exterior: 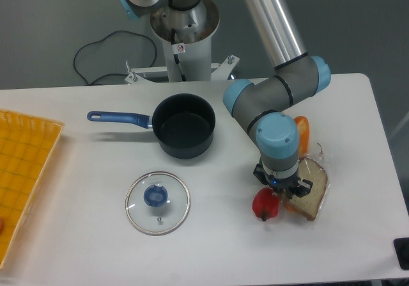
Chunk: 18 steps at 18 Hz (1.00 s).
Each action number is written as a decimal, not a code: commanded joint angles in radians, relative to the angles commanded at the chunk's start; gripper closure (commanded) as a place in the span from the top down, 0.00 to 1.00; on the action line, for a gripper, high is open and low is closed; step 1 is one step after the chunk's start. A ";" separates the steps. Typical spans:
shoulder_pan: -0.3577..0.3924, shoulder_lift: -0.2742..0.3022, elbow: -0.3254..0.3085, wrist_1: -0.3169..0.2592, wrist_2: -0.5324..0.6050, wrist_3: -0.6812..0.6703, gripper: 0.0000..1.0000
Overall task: Pick up the toast
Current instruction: 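Close the gripper on the edge of the bagged toast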
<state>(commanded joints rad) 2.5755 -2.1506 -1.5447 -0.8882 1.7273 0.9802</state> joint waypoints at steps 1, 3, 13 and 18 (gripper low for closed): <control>0.000 0.003 -0.002 0.000 0.000 0.000 0.25; 0.000 0.005 -0.002 0.000 -0.002 0.000 0.20; 0.005 0.026 0.000 -0.005 -0.006 0.009 0.09; 0.008 0.054 -0.002 -0.012 -0.021 0.015 0.09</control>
<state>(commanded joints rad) 2.5832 -2.0970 -1.5463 -0.9004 1.7059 0.9955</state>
